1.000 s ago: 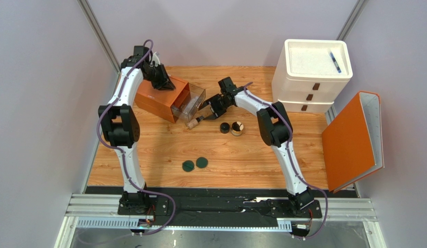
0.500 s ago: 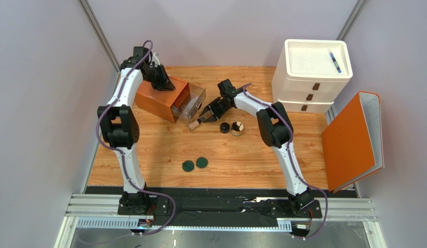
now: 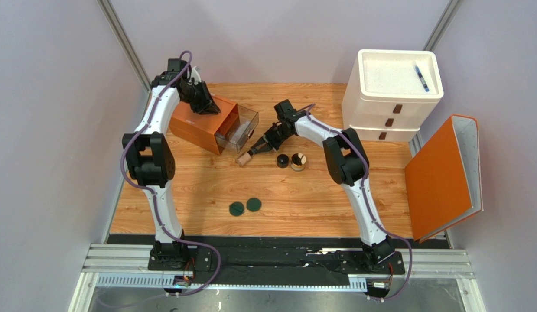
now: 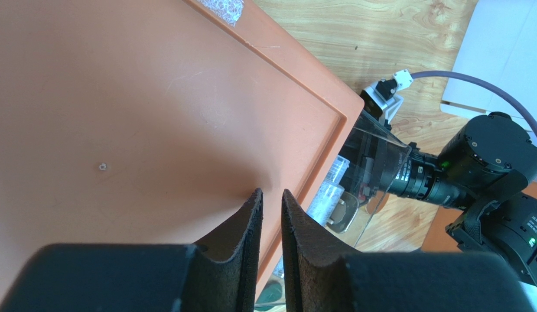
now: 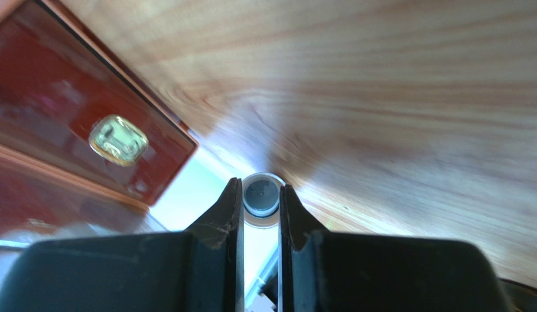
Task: Organize the makeup
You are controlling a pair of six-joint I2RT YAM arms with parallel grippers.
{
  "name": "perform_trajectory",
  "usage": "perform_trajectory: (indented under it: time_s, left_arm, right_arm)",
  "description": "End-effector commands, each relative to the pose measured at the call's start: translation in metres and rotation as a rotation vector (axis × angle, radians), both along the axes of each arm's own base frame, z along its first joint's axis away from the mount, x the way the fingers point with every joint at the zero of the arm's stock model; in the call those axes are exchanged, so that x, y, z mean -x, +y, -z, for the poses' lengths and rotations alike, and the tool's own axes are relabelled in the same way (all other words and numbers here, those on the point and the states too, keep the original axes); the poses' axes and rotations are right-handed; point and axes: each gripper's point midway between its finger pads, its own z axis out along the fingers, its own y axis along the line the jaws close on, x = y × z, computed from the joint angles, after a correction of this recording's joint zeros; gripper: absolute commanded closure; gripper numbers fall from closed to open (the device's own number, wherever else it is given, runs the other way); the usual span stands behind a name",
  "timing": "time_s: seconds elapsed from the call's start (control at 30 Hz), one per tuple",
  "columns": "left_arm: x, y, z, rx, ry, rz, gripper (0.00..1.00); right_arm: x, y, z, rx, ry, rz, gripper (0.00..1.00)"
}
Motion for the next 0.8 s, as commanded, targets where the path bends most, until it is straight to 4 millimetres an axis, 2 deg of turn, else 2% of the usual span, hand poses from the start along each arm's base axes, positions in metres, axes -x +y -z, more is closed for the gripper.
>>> perform_trajectory:
  time_s: [0.0, 0.2, 0.3, 0.53, 0.57, 0.77]
  left_arm:
    - [0.011, 0.007, 0.002, -0.031, 0.028, -0.025, 0.76]
    - [0.011, 0.007, 0.003, -0.026, 0.027, -0.027, 0.76]
    - [0.010, 0.006, 0.005, -0.024, 0.030, -0.029, 0.76]
    - [0.010, 0.006, 0.009, -0.020, 0.034, -0.028, 0.76]
    - [0.010, 0.006, 0.010, -0.020, 0.037, -0.029, 0.76]
    - [0.010, 0.006, 0.010, -0.019, 0.037, -0.027, 0.76]
  right_arm:
    - [0.034, -0.026, 0.007, 0.014, 0.157, -0.028, 1.00]
    - [0.024, -0.061, -0.022, 0.039, 0.054, -0.042, 1.00]
    - [0.017, -0.070, -0.041, 0.048, -0.016, -0.052, 1.00]
    - [-0.004, -0.072, -0.086, 0.063, -0.179, -0.084, 1.00]
    - [-0.009, -0.071, -0.098, 0.059, -0.208, -0.084, 1.00]
    - [-0.028, -0.070, -0.139, 0.061, -0.351, -0.094, 1.00]
